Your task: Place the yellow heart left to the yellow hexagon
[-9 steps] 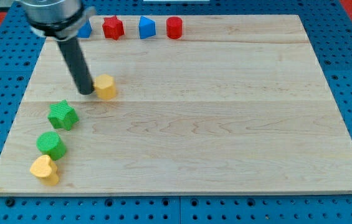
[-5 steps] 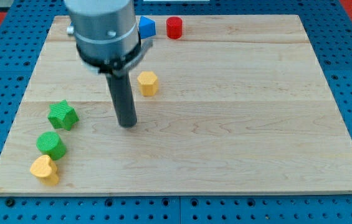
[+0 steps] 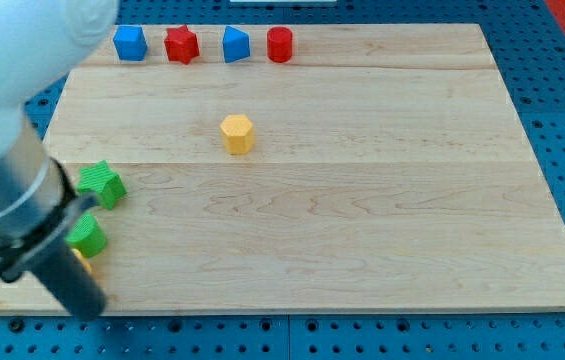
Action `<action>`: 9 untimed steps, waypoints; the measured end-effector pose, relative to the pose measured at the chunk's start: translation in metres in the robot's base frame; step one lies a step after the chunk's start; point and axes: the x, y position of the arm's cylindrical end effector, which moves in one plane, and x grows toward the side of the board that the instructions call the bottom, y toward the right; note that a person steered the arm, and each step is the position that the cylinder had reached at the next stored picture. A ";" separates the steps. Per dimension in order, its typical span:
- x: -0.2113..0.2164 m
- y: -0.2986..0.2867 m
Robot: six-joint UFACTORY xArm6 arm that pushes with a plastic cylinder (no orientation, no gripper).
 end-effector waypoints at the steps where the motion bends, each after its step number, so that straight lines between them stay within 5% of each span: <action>1: -0.003 -0.056; 3: -0.025 -0.060; 9: -0.051 0.055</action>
